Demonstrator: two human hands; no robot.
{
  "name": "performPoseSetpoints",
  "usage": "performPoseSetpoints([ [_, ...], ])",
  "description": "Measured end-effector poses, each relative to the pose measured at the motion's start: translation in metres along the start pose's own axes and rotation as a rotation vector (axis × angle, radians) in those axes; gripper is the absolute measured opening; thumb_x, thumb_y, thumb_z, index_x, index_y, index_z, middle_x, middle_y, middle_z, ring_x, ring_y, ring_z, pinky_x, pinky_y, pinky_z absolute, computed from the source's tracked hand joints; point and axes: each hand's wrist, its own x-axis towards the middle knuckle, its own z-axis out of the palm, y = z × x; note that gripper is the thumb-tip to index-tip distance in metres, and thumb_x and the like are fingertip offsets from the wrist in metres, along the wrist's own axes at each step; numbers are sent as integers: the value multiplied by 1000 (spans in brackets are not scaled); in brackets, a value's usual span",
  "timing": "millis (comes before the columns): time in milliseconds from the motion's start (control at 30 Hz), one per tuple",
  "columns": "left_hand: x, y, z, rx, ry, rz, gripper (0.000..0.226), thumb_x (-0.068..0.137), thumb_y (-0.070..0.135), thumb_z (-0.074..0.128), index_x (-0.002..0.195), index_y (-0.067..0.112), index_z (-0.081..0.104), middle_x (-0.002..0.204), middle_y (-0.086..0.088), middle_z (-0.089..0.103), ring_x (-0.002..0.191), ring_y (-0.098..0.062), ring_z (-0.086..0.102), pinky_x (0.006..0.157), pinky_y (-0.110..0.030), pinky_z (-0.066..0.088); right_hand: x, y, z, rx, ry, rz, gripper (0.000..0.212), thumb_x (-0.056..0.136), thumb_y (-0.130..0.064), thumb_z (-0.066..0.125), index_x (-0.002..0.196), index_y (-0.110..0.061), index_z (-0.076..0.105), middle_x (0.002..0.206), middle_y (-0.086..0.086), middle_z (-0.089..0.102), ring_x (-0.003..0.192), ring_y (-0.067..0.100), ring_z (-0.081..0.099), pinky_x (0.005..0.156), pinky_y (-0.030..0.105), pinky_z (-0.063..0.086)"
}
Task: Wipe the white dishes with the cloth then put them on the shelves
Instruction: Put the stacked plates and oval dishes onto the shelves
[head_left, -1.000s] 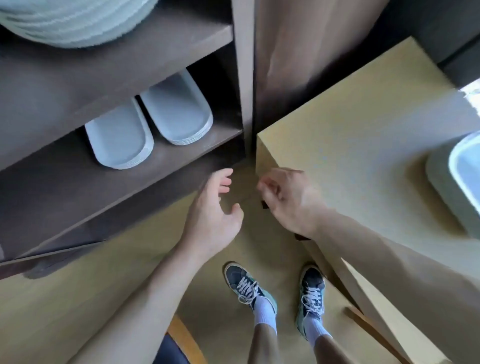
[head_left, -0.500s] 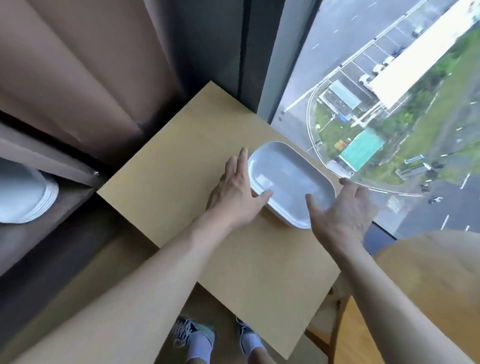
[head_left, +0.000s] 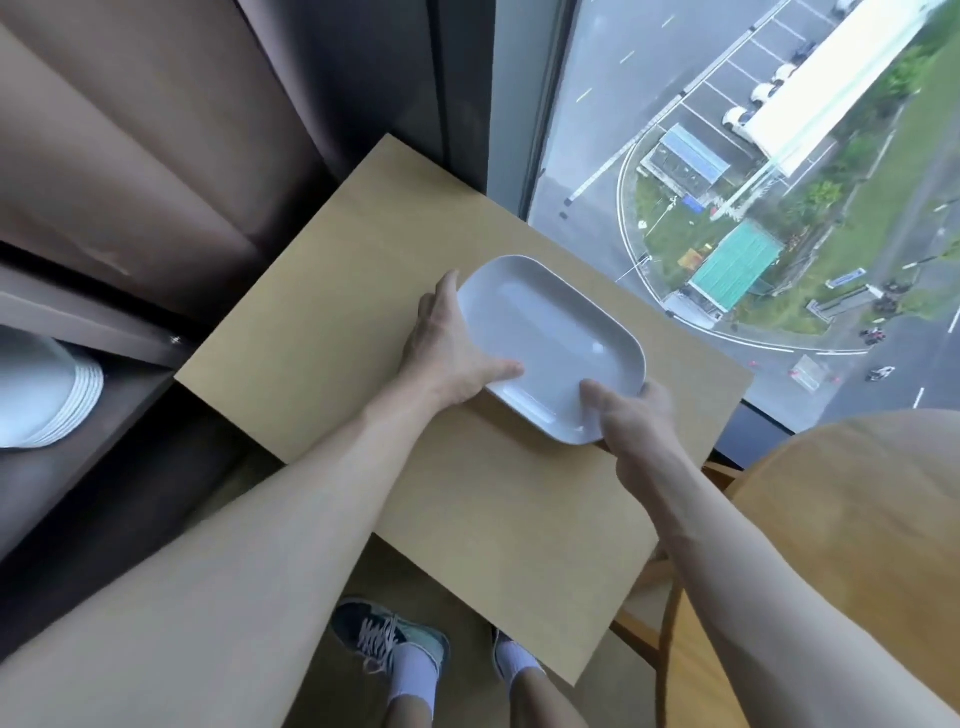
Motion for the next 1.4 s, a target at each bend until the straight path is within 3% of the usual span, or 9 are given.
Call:
performPoseSetpoints([
  [100, -31, -18, -14, -183, 86, 32, 122, 66, 23, 94, 159, 37, 17, 144, 14, 31, 122, -5, 38, 74, 0, 35, -25, 4, 4, -17, -113, -69, 53, 78, -22, 79, 126, -22, 58, 115, 3, 71, 102, 28, 71, 88, 55, 59],
  [233, -82, -51, -45, -413, 195, -2, 116, 70, 13, 88, 153, 47, 14, 148, 12, 36, 128, -10, 47, 87, -13, 48, -72, 4, 21, -86, -329, -181, 58, 70, -30, 79, 122, -44, 59, 110, -10, 72, 97, 21, 73, 75, 53, 63],
  [367, -137, -108, -87, -504, 322, -90, 103, 72, 11, 88, 142, 45, 19, 132, 25, 42, 111, 18, 48, 75, -1, 46, -115, 15, 64, -223, -534, -235, 53, 71, -31, 77, 117, -51, 60, 108, -14, 70, 94, 16, 72, 71, 48, 64],
  [633, -244, -246, -170, -546, 582, -388, 82, 72, 8, 87, 124, 31, 29, 117, 17, 48, 91, 22, 52, 59, -3, 46, -193, 66, 199, -649, -828, -327, 44, 73, -37, 69, 111, -45, 50, 104, -12, 62, 93, 19, 67, 79, 53, 59],
  [767, -289, -318, -209, -611, 751, -531, 81, 69, 7, 89, 123, 37, 38, 115, 18, 55, 90, 18, 57, 56, -7, 49, -234, 110, 278, -728, -949, -297, 44, 88, -22, 73, 122, -28, 46, 106, -9, 60, 80, 12, 71, 70, 45, 64],
  [967, -316, -428, -262, -681, 856, -611, 85, 65, 8, 91, 131, 36, 45, 118, 17, 56, 107, -1, 58, 77, -24, 52, -281, 178, 400, -775, -981, -260, 51, 87, -18, 72, 131, -19, 44, 118, 3, 58, 102, 26, 66, 80, 47, 62],
  [1067, -309, -476, -279, -700, 908, -641, 81, 65, 0, 88, 132, 28, 52, 120, 8, 62, 110, -9, 62, 74, -25, 54, -290, 204, 449, -751, -989, -207, 52, 87, -16, 73, 130, -18, 43, 122, 7, 57, 104, 31, 67, 76, 47, 63],
  [1200, -293, -516, -295, -696, 897, -627, 82, 67, 0, 86, 139, 24, 54, 120, 8, 64, 108, -6, 63, 79, -23, 56, -287, 229, 491, -740, -972, -199, 49, 88, -15, 74, 126, -19, 44, 120, 4, 58, 97, 29, 70, 74, 45, 64],
  [1400, -278, -536, -305, -735, 874, -640, 79, 74, 2, 82, 143, 26, 51, 113, 18, 58, 100, 4, 57, 65, -11, 48, -288, 239, 516, -685, -897, -211, 46, 87, -12, 75, 117, -23, 41, 106, -9, 51, 96, 21, 65, 71, 43, 64],
])
